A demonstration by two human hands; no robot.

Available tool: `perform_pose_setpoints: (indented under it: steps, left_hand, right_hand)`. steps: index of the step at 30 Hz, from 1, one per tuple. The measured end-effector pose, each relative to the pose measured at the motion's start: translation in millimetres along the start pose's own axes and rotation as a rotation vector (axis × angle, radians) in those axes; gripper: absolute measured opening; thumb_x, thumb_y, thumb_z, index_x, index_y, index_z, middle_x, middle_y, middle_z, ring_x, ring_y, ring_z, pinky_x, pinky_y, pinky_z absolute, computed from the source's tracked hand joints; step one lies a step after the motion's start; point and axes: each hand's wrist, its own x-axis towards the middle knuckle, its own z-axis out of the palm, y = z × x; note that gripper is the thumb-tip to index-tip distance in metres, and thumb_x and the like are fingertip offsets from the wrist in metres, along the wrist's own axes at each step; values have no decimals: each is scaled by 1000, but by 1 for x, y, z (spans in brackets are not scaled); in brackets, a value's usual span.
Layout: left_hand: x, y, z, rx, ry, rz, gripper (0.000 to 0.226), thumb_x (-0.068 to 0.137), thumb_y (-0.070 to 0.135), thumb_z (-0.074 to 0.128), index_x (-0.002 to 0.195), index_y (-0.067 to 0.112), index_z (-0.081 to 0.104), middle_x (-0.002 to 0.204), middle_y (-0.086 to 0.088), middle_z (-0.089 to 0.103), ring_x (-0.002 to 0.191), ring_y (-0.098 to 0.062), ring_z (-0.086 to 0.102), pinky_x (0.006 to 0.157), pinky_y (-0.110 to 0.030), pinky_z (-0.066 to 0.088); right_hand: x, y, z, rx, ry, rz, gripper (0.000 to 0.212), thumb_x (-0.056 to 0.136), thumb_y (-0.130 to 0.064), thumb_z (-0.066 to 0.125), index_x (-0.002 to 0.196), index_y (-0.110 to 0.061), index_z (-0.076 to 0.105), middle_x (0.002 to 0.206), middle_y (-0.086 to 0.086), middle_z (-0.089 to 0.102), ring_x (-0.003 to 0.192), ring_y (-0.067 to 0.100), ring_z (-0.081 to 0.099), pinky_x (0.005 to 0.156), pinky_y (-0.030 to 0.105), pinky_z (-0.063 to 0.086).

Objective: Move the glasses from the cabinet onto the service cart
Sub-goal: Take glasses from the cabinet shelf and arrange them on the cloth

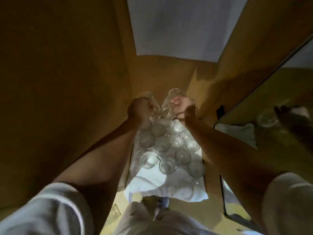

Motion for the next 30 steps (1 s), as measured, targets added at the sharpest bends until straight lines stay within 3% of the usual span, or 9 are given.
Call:
perform_pose_setpoints:
  steps: [2,4,9,11,13,17,22,27,30]
  left_hand:
    - [-20,7,-13,-64,33,-28,18,88,22,56,73,19,65,82,-2,66,81,-22,63,65,-31,46]
    - [-40,14,-21,-145,69,-67,13,87,22,59,85,22,72,85,6,62,80,-16,58,65,-26,44]
    - [-88,18,-30,-499,64,-104,24,87,-4,53,74,12,66,76,0,65,75,-14,60,63,-15,48]
    - [-110,14,-35,-403,-5,19,16,89,-7,49,93,-8,65,93,-23,66,89,-27,61,84,-35,53]
    - [-128,10,-38,-314,-31,96,20,90,-6,50,104,-13,62,105,-32,63,100,-39,61,93,-49,48]
    - [-164,7,-40,-111,18,113,19,86,2,57,94,10,72,95,-12,71,90,-28,66,87,-39,54]
    - [-212,15,-44,-58,-60,137,26,87,-3,54,82,19,66,93,-1,69,85,-12,63,89,-26,50]
    - [-271,33,-30,53,-17,148,12,91,3,56,95,6,67,81,0,52,77,-12,49,71,-13,35]
    - [-315,42,-14,93,7,160,16,91,3,55,96,-1,70,87,-8,64,88,-21,60,69,-12,34]
  right_hand:
    - [-32,-14,-4,-243,68,-149,21,90,-8,46,75,-8,59,61,-4,62,56,7,55,58,20,46]
    - [-53,-14,-7,-382,172,-230,20,81,0,53,81,-8,71,80,3,69,72,14,59,72,28,51]
    - [-118,-11,-26,-359,134,-278,13,87,-10,61,97,-6,69,90,9,67,79,13,50,69,20,37]
    - [-141,-7,-34,-370,155,-291,15,88,-13,61,100,-9,69,98,10,69,81,12,50,72,19,34]
    - [-163,-3,-41,-393,162,-265,17,89,-15,60,103,-11,69,100,8,69,82,12,52,72,18,33]
    - [-201,10,-53,-428,166,-263,16,88,-12,59,100,-11,70,101,8,69,96,22,62,76,21,40]
    - [-232,33,-68,-406,231,-276,19,86,-4,57,91,-11,73,100,6,72,97,20,66,85,26,54]
    - [-280,62,-92,-372,145,-299,17,84,-2,63,86,-17,71,101,2,71,95,17,66,90,27,52]
    - [-313,88,-105,-372,87,-290,26,85,-4,60,76,-28,63,95,0,71,92,16,68,84,31,56]
